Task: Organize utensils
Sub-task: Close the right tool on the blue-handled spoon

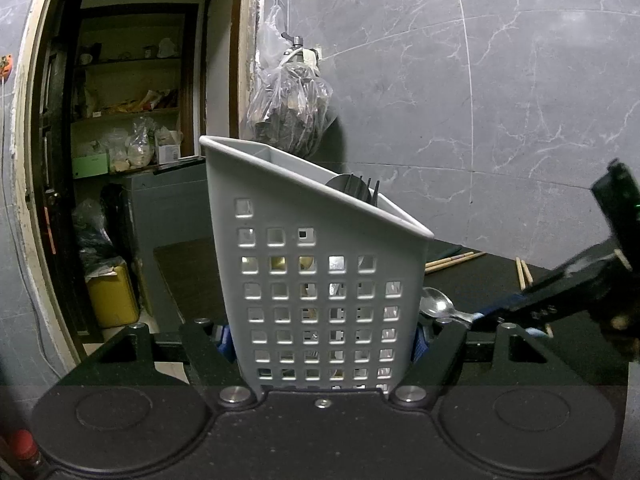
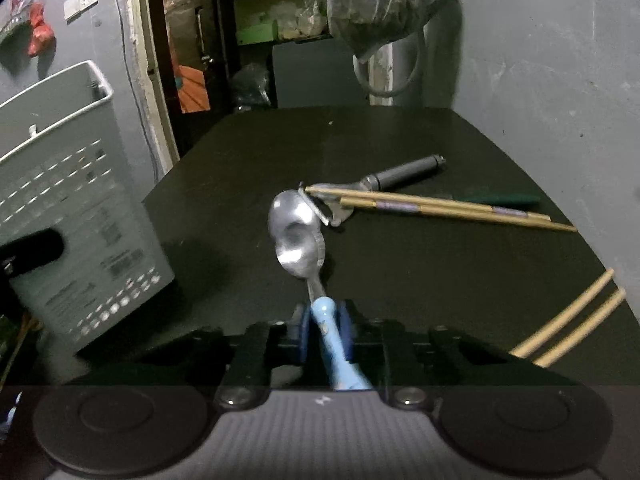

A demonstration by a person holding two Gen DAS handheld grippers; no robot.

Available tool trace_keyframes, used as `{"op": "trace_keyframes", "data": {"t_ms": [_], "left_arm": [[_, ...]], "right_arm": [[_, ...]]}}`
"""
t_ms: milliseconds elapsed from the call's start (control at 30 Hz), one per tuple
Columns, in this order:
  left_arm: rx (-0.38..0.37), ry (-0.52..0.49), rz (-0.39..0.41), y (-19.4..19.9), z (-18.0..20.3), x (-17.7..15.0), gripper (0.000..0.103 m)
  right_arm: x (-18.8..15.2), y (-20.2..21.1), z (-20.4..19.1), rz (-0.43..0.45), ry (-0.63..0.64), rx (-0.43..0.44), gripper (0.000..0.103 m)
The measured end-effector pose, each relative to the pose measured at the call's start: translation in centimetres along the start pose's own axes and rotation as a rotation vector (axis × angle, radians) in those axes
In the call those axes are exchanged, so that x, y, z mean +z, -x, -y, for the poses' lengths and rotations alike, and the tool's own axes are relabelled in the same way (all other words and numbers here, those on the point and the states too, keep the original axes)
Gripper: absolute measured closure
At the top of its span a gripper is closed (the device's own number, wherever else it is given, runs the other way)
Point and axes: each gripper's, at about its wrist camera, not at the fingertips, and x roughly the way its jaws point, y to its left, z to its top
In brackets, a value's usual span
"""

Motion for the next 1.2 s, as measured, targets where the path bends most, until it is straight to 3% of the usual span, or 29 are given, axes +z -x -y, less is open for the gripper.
{"op": "trace_keyframes", "data": {"t_ms": [300, 433, 500, 967, 1133, 1200], "left_arm": [[0.003, -0.003, 0.000, -0.1, 0.1, -0.1, 0.027], [0.003, -0.003, -0.001, -0.1, 0.1, -0.1, 0.027], [0.004, -0.004, 0.000, -0.1, 0.0, -0.1, 0.027], [0.003, -0.003, 0.000, -0.1, 0.1, -0.1, 0.027], [0.003, -0.004, 0.000, -0.1, 0.1, -0.1, 0.027], [0.004, -0.003, 0.000, -0.1, 0.1, -0.1, 0.027]], "right_arm": [[-1.6, 2.9, -0.6, -0.074, -0.071, 0.104, 0.083], [-1.3, 2.8, -0.4, -0.068, -0.077, 0.148, 0.054], [-0.9, 2.3, -0.5, -0.063, -0.064, 0.156, 0.050], [1.6, -1.1, -2.0, -0.053, 0.097, 0.166, 0.054], [1.5, -1.3, -3.0, -0.048, 0.171, 0.129, 0.071], [1.5, -1.3, -3.2, -0.049, 0.177, 0.125, 0.071]]}}
